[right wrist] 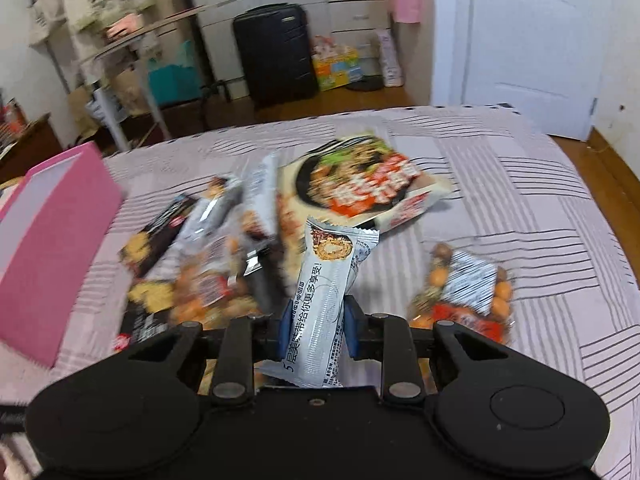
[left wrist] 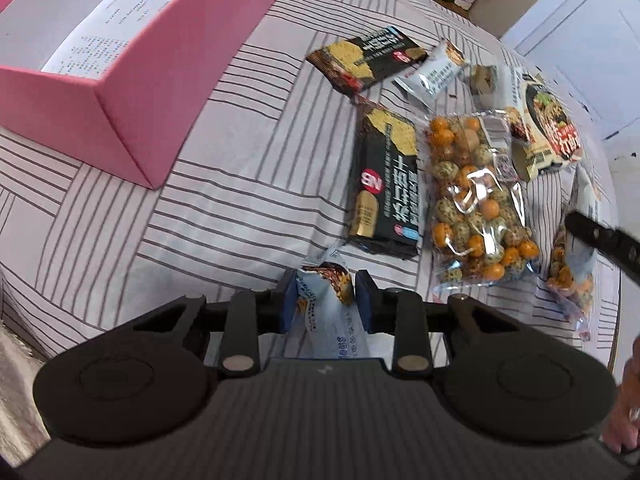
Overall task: Organize snacks
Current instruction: 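Lift the white biscuit stick with the right tool and carry it over the pink box, then open the right tool to drop the biscuit stick into the pink box, then move the right tool back to the black NB cracker pack and grasp it, then lift the black NB cracker pack with the right tool over the pink box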
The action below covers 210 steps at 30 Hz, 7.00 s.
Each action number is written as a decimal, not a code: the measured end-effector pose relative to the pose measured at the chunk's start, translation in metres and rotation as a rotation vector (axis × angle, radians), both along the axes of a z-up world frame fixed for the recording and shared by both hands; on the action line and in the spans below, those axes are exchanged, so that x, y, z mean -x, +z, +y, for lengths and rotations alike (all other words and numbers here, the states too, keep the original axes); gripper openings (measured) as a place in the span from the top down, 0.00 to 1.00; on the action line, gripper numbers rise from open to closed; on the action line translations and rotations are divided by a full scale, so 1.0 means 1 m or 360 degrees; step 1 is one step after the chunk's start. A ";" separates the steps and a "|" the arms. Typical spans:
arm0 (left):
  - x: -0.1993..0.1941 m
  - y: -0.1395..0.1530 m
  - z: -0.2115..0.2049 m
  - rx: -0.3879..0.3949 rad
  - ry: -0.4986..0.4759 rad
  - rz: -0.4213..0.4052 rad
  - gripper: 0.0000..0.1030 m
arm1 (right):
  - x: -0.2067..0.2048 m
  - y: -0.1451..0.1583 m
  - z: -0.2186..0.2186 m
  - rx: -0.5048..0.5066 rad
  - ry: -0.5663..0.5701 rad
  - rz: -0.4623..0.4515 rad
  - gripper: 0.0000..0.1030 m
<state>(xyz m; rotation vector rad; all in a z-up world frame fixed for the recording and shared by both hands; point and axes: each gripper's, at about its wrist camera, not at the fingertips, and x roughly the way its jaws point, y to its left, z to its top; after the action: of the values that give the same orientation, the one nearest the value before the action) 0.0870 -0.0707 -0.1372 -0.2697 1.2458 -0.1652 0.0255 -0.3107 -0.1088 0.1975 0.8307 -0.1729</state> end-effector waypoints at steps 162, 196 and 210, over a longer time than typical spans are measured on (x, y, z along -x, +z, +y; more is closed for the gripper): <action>-0.040 -0.017 -0.024 0.0023 -0.0674 -0.0243 0.70 | -0.017 -0.060 0.136 -0.0171 0.0245 0.0092 0.35; -0.033 -0.029 -0.006 0.0203 -0.0724 -0.0195 0.70 | -0.017 -0.082 0.167 0.0071 0.0444 -0.0106 0.33; 0.003 0.022 -0.007 0.0051 -0.0815 -0.0268 0.68 | 0.001 -0.030 0.178 0.0106 0.0429 -0.0021 0.42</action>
<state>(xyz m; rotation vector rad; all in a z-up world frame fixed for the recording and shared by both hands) 0.0839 -0.0774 -0.1154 0.0417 1.1245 -0.6365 0.0250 -0.1326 -0.1384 0.0228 0.8290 0.0538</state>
